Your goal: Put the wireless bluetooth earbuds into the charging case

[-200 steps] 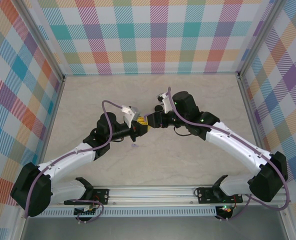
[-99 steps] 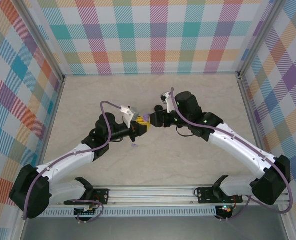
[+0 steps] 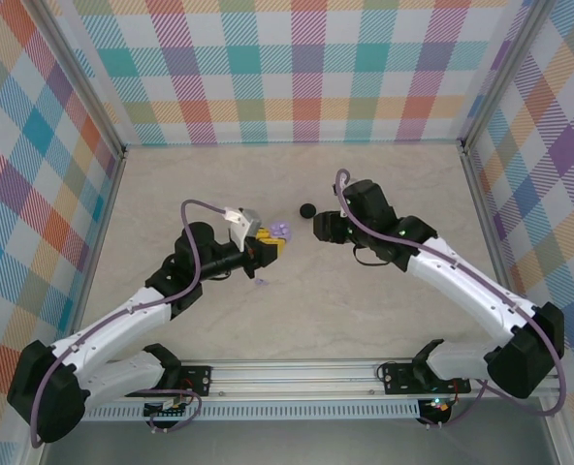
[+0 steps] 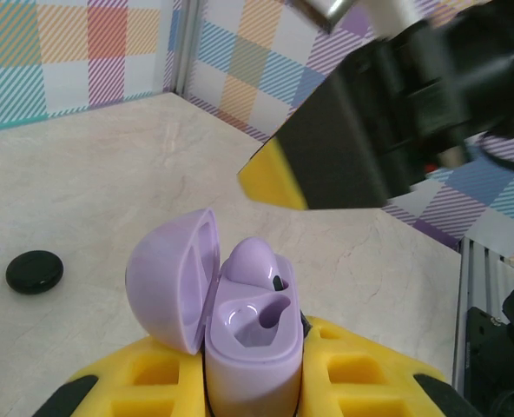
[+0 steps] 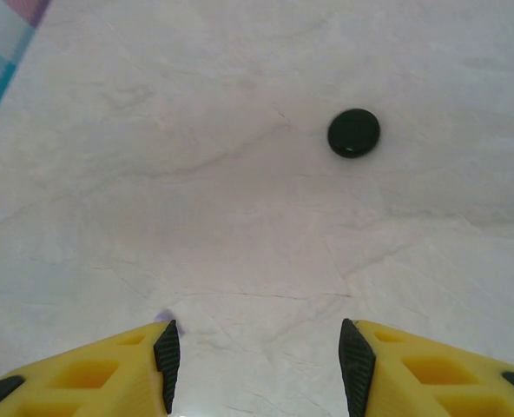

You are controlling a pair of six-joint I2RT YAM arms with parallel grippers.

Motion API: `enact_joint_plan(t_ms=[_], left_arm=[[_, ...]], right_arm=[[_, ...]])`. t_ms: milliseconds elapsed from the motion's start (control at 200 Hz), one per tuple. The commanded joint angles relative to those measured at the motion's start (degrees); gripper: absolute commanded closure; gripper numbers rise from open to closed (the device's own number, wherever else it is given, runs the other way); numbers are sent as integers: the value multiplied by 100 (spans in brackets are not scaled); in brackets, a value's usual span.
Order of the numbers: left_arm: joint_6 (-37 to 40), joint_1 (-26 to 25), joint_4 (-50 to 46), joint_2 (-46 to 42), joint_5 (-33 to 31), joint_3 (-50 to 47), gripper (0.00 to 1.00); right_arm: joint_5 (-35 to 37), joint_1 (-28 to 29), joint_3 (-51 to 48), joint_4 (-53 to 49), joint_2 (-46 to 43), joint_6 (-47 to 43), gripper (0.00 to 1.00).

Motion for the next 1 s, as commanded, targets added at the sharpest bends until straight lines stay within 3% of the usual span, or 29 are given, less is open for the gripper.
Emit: enact_joint_plan(t_ms=[0, 495, 995], left_arm=[[-91, -57, -379, -371, 55, 209, 100], [-350, -55, -1530, -931, -144, 868, 100], [-363, -52, -1984, -1211, -14, 1179, 100]], right_arm=[[-262, -101, -117, -159, 334, 25, 46], [-2085, -9, 81, 655, 1955, 25, 46], [-2643, 692, 1042, 517, 3485, -65, 56]])
